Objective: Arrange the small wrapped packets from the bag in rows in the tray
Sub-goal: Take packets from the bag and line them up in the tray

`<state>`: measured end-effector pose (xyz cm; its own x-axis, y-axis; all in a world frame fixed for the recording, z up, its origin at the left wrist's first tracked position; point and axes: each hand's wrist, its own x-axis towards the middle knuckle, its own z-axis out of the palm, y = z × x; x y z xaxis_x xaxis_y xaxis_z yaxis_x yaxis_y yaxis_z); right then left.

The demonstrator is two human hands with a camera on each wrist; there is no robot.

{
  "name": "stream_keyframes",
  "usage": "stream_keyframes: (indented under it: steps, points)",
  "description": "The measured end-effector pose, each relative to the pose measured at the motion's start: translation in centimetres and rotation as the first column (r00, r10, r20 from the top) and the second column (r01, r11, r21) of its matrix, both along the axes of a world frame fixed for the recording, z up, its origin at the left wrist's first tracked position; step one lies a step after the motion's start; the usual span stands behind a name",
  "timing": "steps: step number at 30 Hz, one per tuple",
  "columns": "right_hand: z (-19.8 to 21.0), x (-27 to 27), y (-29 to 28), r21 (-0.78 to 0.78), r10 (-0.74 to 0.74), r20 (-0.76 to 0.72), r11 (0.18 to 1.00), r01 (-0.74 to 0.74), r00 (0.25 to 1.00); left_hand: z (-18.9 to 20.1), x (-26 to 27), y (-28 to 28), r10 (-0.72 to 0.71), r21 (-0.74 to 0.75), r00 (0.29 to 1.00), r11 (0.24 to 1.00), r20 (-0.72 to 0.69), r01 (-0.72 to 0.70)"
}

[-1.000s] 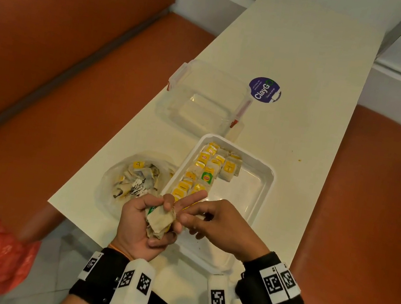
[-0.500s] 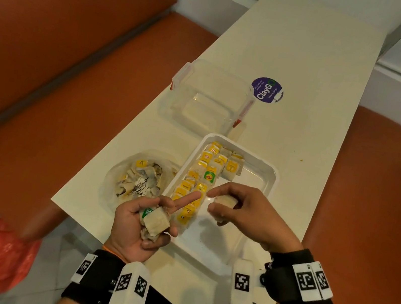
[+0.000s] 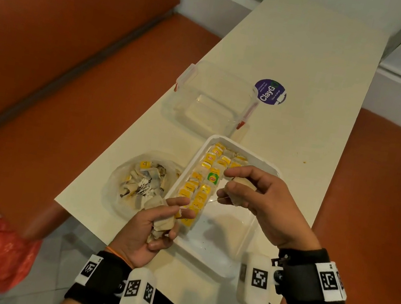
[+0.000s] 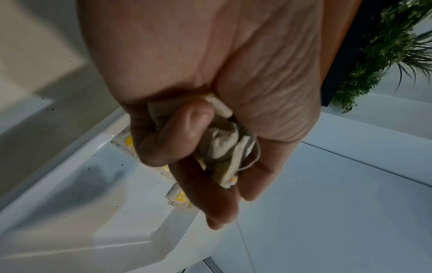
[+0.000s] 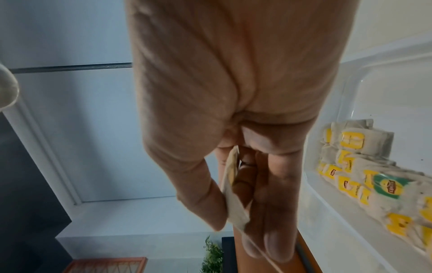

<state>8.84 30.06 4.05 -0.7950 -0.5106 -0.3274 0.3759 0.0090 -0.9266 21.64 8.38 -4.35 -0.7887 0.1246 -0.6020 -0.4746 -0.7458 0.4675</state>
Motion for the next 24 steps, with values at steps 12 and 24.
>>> stream_keyframes:
  steps: [12, 24]
  points:
    - [0.4, -0.4, -0.5, -0.05, -0.071, 0.019, 0.996, 0.071, 0.997, -0.3, 0.0, -0.2, 0.014, -0.174, 0.999, 0.985, 0.029, -0.009]
    - [3.2, -0.2, -1.0, -0.176, 0.061, 0.014, 0.983, -0.057, 0.998, -0.4, -2.7, 1.9, -0.363, -0.492, 0.929, 0.823, -0.071, 0.284]
